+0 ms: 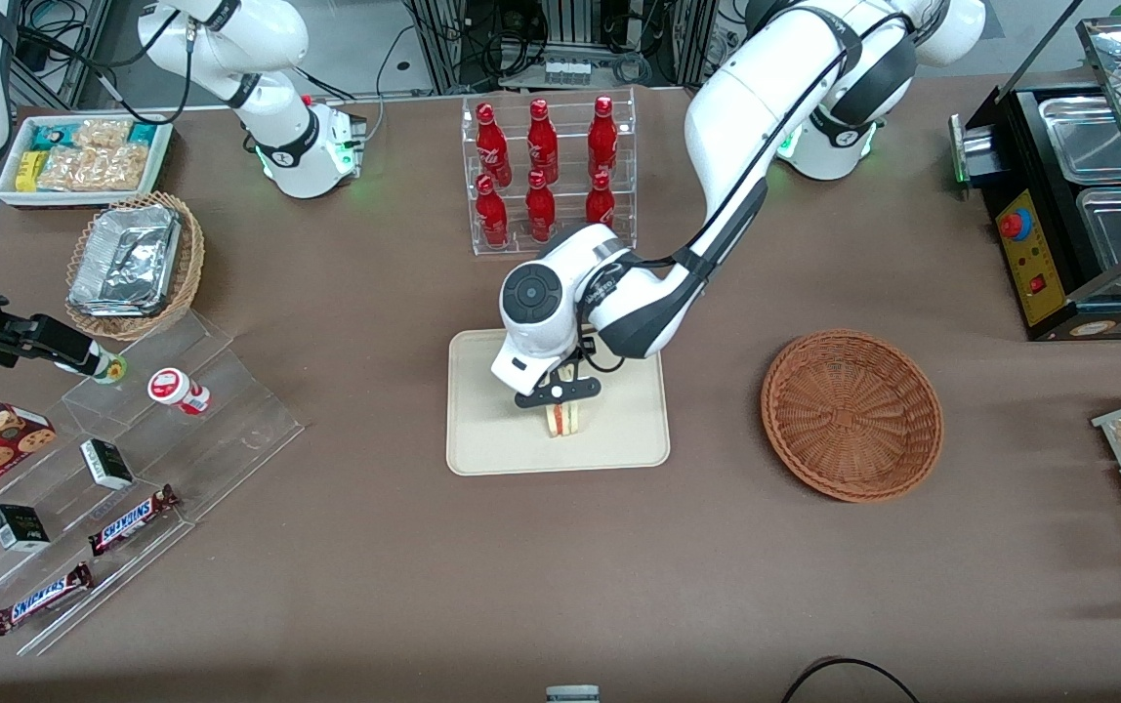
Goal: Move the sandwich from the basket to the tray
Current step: 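Lift the sandwich and carry it over the cream tray, then lower the sandwich onto the tray and open the left gripper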
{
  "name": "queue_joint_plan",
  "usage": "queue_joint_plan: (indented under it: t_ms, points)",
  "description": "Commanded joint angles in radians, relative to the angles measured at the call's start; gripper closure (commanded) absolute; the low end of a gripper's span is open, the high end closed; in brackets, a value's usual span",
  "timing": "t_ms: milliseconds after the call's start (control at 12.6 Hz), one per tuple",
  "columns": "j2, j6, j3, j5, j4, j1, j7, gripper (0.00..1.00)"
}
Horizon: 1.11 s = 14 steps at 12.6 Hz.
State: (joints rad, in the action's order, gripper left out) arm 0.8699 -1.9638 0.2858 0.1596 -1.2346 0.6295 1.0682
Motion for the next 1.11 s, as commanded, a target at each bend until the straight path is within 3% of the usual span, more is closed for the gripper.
queue_joint_plan:
  t_ms: [0, 158, 791, 1029]
  points:
    - [0.023, 0.019, -0.011, 0.021, 0.046, 0.021, 0.033, 0.94]
    - [0.023, 0.014, -0.011, 0.020, 0.046, 0.021, 0.036, 0.00]
    - [-0.071, 0.062, -0.004, 0.008, 0.049, -0.027, 0.056, 0.00]
    - [-0.112, 0.097, -0.007, 0.014, 0.049, -0.059, -0.069, 0.00]
